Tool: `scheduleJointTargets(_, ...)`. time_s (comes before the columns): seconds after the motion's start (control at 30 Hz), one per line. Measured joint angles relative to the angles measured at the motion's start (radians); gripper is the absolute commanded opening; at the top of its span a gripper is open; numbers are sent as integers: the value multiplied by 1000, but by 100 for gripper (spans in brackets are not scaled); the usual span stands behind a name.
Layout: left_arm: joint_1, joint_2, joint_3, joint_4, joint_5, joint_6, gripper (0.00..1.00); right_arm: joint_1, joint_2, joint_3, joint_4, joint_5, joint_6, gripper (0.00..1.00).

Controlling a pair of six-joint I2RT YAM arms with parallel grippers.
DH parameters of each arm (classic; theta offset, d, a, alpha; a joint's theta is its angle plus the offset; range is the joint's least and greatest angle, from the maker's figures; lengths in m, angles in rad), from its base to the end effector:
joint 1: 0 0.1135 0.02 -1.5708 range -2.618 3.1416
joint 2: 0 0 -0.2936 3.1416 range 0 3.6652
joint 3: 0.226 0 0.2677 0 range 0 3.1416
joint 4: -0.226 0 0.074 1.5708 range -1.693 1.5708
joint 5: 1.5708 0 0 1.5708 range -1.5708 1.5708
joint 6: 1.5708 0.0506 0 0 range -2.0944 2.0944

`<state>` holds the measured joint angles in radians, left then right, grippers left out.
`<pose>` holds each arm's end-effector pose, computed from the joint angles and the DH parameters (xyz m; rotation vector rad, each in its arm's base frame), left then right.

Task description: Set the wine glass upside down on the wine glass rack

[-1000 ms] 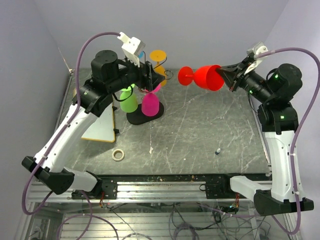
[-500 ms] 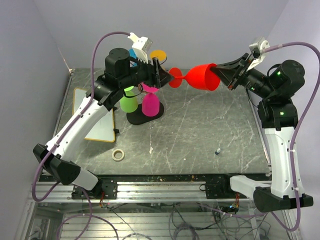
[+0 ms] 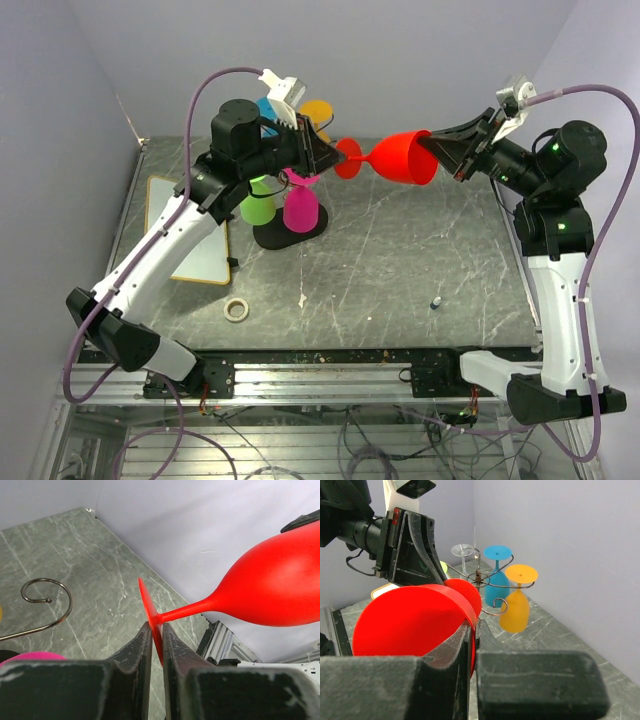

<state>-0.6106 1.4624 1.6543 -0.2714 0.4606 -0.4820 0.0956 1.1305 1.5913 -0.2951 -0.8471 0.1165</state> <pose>0.2754 -0.2202 0.5045 0.4898 1.7192 -1.1883 0.2033 0.0576 0.5666 -0.6948 1.3383 0.7631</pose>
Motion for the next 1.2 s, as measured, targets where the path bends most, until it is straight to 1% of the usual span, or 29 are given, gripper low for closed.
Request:
scheduleJointTargets(0.07,0,-5,-4,4,1,-12,8,0,-2,-5,6,-2,0,0)
scheduleJointTargets(0.13,2,-11,-12,17,3,-30,7,0,-4,-11,10,-3,-1,1)
scheduleJointTargets(0.17,4,-14,-16,21,5,-38,7,1,-7,-17,13,-4,-1,3)
scheduleJointTargets(0.27,15,-24,-39,44,23,-71,7,2,-16,-31,13,-3,-10,17)
scheduleJointTargets(0.4,53,-36,-75,87,57,-110,7,3,-30,-44,-12,1,-50,39)
scheduleJointTargets(0.5,79,-47,-85,87,66,-108,7,3,-39,-49,-38,13,-96,52)
scheduleJointTargets(0.67,121,-91,-85,61,59,-49,7,3,-65,-61,-92,42,-187,65)
scheduleJointTargets(0.9,201,-183,-87,36,16,31,7,3,-93,-91,-174,82,-322,80)
scheduleJointTargets(1.03,261,-245,-124,26,-15,83,7,2,-134,-187,-198,124,-406,83)
scheduleJointTargets(1.2,285,-293,-116,-36,-105,221,7,2,-164,-360,-202,170,-498,83)
